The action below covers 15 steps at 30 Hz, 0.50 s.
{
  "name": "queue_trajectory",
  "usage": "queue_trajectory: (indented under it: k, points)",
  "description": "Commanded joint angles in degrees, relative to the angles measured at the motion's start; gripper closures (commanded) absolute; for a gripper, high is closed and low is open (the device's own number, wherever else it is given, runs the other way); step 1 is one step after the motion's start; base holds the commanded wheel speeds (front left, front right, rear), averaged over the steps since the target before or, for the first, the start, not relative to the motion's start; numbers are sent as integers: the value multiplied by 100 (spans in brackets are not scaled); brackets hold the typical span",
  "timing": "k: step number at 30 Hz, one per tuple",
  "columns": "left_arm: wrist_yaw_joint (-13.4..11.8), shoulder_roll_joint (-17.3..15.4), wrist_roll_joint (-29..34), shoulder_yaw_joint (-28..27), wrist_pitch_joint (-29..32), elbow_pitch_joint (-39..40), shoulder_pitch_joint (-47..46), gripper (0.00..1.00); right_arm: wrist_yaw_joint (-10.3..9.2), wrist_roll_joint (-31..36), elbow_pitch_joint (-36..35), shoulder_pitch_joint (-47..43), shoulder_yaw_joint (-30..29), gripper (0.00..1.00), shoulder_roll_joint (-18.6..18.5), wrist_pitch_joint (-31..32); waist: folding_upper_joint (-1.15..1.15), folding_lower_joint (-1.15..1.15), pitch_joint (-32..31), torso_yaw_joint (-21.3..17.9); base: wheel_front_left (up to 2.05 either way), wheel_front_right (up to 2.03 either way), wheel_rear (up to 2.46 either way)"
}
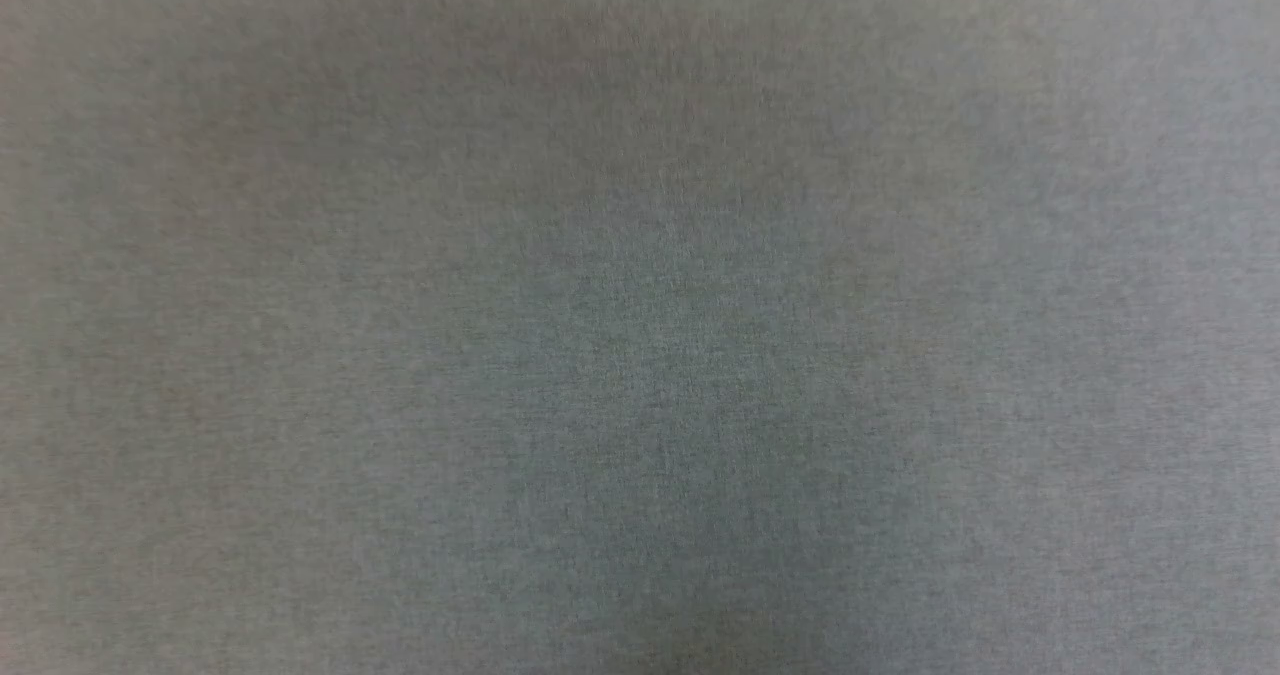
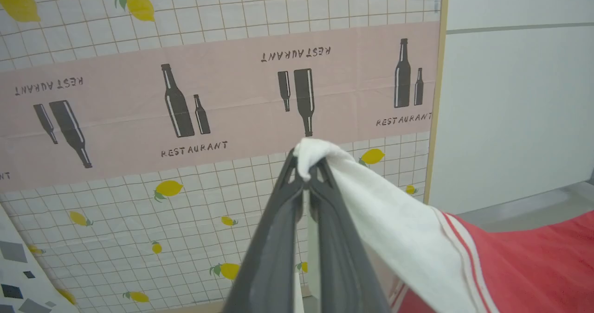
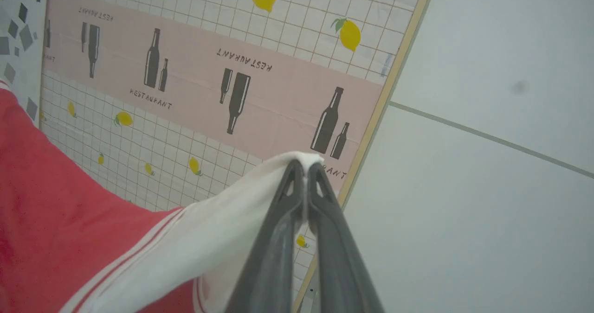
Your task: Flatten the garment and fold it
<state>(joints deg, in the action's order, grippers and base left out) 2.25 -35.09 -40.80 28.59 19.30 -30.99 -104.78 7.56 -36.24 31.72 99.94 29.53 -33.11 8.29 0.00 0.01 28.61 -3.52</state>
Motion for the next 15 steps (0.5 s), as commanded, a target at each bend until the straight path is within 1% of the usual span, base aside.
queue_trajectory:
  k: [1,5,8,12,15]
  points:
    - [55,88,71,8,-160,-183,-215,100,-8,48,194,205,93,100,57,-166,0,-1,487,-63,0,0,0]
    - [196,224,169,71,-496,-716,-519,100,-8,24,719,589,349,100,216,-498,0,-1,650,18,0,0,0]
    - [260,274,201,106,-728,-987,-557,100,-8,-62,965,715,541,100,301,-667,0,-1,752,89,0,0,0]
    - [314,358,160,134,-1001,-1267,-387,100,-8,-202,1174,683,835,100,305,-788,0,-1,857,221,0,0,0]
    - [332,462,89,159,-1218,-1436,-43,100,-8,-310,1285,455,1103,100,225,-859,0,-1,839,345,0,0,0]
